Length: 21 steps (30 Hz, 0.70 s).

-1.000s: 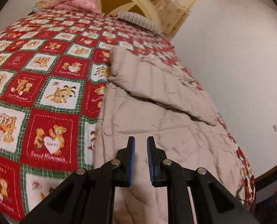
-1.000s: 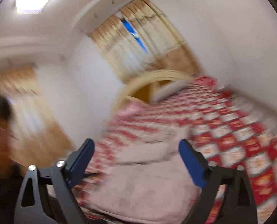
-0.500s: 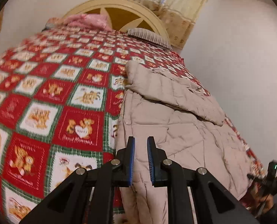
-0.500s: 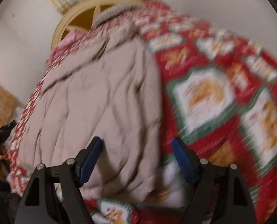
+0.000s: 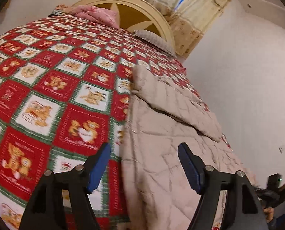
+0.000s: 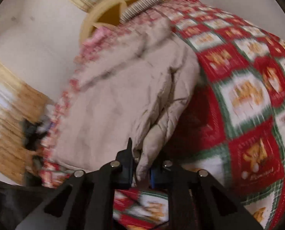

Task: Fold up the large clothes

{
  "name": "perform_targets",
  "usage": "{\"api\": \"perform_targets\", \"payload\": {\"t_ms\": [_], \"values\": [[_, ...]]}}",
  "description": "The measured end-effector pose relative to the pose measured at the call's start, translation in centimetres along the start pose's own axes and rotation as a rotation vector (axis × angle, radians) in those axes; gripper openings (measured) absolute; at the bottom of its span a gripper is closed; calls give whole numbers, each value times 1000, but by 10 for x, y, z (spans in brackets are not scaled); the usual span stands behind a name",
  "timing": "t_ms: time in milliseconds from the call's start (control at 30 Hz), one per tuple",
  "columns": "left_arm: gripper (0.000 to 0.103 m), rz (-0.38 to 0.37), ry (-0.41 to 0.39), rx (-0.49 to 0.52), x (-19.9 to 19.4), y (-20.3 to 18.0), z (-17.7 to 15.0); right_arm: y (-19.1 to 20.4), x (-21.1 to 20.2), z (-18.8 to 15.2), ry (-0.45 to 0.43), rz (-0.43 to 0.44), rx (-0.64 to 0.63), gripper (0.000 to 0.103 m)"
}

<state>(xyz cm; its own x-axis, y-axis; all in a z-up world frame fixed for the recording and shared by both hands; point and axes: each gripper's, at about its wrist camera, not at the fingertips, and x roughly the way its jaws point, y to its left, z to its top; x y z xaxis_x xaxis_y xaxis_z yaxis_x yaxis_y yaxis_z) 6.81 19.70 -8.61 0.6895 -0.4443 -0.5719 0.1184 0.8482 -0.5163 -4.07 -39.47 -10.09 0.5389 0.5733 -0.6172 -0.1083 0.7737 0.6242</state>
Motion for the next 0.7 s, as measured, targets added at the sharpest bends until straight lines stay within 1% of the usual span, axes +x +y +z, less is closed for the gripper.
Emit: {"api": "perform_targets", "payload": {"t_ms": [100, 133, 167, 200, 267, 333, 400, 467, 533, 567, 600, 667, 700], "values": [[73, 14, -5, 10, -2, 7, 12, 25, -13, 25, -60, 104, -6, 15], [73, 10, -6, 12, -3, 8, 15, 43, -19, 35, -85, 154, 0, 15], [73, -1, -6, 12, -3, 10, 19, 43, -19, 35, -85, 154, 0, 15], [73, -10, -7, 12, -4, 12, 23, 47, -20, 43, -93, 175, 5, 15], [73, -14, -15, 25, -4, 13, 30, 59, -16, 70, -110, 213, 8, 15], [73, -4, -20, 54, -3, 12, 35, 66, -12, 92, -134, 219, -9, 15], [73, 4, -19, 88, 0, 11, 38, 69, -5, 114, -159, 239, 4, 15], [73, -3, -5, 92, 5, 14, 42, 73, 7, 136, -180, 242, 15, 15], [73, -4, 7, 89, 10, 17, 44, 75, 21, 160, -192, 226, 16, 15], [73, -2, 13, 90, 13, 20, 45, 78, 32, 177, -199, 212, 14, 14], [73, -2, 15, 89, 15, 21, 47, 79, 35, 186, -203, 203, 10, 14], [73, -9, 18, 81, 18, 27, 50, 81, 57, 228, -235, 147, -5, 14], [73, -14, 23, 69, 20, 31, 52, 81, 57, 228, -235, 147, -5, 14]]}}
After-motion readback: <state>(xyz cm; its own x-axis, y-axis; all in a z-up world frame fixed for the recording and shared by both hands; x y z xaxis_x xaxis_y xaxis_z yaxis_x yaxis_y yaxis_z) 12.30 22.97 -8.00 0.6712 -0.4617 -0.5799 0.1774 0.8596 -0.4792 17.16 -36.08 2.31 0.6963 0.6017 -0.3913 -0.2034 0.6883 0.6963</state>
